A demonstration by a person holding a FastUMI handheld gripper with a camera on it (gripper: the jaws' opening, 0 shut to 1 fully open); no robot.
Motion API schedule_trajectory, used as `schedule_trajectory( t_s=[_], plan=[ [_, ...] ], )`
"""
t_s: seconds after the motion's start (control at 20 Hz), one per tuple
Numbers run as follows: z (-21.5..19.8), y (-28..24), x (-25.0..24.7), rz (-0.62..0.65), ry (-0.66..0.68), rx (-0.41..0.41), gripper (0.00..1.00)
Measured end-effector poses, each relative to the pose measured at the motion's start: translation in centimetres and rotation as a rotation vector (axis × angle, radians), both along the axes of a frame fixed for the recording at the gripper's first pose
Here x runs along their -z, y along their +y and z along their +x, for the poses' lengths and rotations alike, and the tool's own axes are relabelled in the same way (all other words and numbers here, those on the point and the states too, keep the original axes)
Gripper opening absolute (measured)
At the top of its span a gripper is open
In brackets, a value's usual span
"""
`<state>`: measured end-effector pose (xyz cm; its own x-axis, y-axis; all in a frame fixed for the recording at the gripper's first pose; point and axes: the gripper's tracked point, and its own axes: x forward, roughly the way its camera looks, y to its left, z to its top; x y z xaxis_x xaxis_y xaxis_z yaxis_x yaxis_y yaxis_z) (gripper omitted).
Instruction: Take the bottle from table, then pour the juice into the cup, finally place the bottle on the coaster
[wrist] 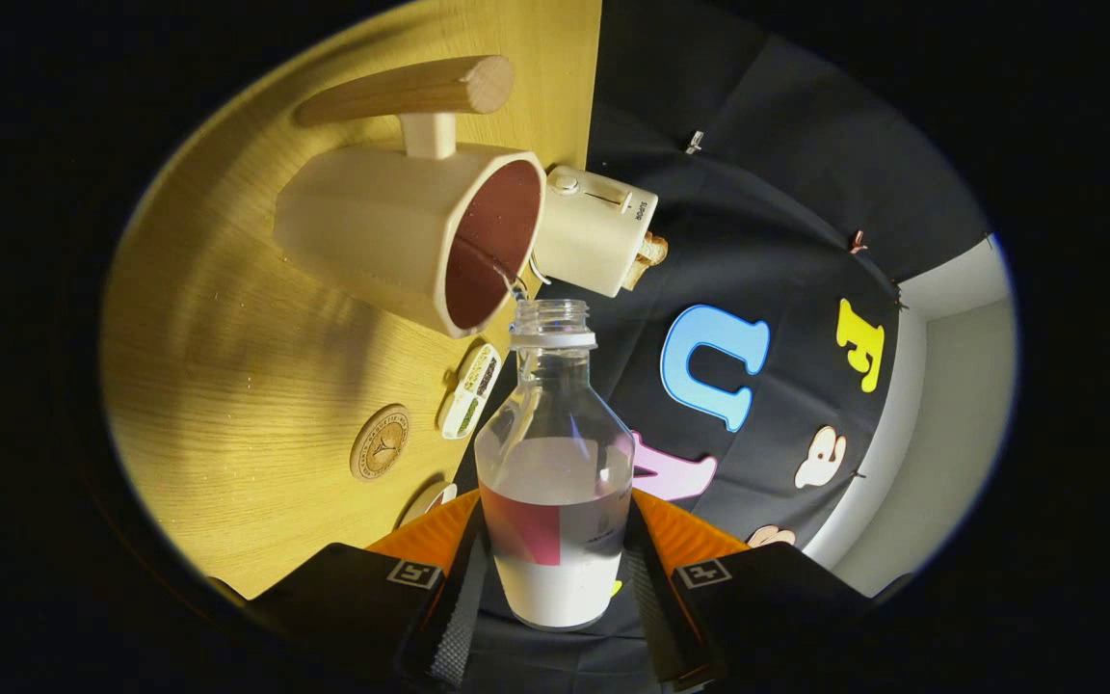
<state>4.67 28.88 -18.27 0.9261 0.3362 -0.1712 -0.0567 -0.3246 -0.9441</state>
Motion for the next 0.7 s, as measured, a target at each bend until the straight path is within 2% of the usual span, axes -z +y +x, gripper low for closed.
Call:
schedule_trajectory(
  t_s=[0.7],
  plan=[
    [0.0, 1.7, -1.2, -0.073, -0.076, -0.11, 0.73]
  ],
)
